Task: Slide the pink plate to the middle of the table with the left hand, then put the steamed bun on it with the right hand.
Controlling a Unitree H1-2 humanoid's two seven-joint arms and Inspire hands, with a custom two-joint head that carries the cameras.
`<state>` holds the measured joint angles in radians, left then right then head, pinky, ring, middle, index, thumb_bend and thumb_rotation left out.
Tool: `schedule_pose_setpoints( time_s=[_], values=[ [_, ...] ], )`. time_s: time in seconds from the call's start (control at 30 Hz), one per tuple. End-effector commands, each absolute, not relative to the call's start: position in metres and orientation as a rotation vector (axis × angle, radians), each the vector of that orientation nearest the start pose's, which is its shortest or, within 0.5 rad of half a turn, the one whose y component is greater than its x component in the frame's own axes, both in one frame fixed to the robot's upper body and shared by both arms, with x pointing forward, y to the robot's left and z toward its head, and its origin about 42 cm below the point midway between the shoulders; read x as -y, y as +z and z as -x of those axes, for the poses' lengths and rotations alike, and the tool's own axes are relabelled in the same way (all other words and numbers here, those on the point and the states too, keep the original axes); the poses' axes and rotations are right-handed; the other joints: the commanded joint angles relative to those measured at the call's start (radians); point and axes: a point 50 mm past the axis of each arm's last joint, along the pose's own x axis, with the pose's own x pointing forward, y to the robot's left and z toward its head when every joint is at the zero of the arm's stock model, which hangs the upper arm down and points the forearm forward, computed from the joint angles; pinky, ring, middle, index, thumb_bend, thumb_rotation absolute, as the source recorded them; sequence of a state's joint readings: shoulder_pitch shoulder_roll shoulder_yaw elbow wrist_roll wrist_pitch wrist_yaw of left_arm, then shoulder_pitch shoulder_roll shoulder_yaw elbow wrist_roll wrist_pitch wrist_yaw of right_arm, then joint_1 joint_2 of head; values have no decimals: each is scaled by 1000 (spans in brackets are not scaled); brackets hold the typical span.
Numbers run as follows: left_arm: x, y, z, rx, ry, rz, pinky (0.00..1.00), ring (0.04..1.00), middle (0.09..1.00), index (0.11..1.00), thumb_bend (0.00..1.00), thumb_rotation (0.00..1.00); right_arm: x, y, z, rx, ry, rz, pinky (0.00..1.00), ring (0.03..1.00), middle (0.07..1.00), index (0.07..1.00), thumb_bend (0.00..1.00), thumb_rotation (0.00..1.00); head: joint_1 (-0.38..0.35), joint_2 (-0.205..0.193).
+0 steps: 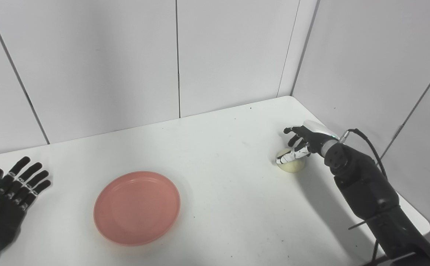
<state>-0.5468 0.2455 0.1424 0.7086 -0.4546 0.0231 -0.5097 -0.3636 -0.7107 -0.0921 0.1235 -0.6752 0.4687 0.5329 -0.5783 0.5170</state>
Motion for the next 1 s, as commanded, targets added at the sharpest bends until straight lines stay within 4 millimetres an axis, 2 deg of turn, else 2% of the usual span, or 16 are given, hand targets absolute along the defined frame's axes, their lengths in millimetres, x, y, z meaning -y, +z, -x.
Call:
schedule_pose_setpoints(
  time_s=[0.0,0.33,0.4,0.5,0.63,0.8,0.87,0.97],
  values=[
    [-305,65,-412,-311,-275,322,827,823,841,857,622,860,467,274,-377,-449,-137,1159,500,580,693,849,1000,335,1,2],
    [-304,68,-411,-305,-280,314,818,822,838,852,626,852,472,279,-377,-509,-141,1193,540,611,726,867,986,312,1,7],
    [-304,69,-410,-303,-281,312,820,822,838,851,622,858,473,280,-376,-529,-125,1206,599,675,777,878,999,326,0,11],
    [-305,69,-410,-301,-283,311,829,829,845,857,622,861,472,283,-376,-572,-92,1281,762,825,867,897,1000,398,0,12],
    [-306,69,-410,-304,-280,314,821,823,838,852,622,853,468,286,-376,-598,-71,1336,854,901,919,899,1000,438,-2,17],
    [-305,71,-410,-303,-281,314,824,826,842,855,628,846,462,290,-375,-587,-45,1347,842,886,909,899,1000,438,-3,21],
    [-305,71,-410,-302,-282,311,833,828,843,857,623,856,458,291,-374,-579,-40,1358,790,843,884,886,1000,429,-3,23],
    [-305,71,-410,-302,-281,306,827,822,837,853,627,857,454,292,-372,-569,-34,1364,778,841,881,876,1000,420,-2,26]
  ],
)
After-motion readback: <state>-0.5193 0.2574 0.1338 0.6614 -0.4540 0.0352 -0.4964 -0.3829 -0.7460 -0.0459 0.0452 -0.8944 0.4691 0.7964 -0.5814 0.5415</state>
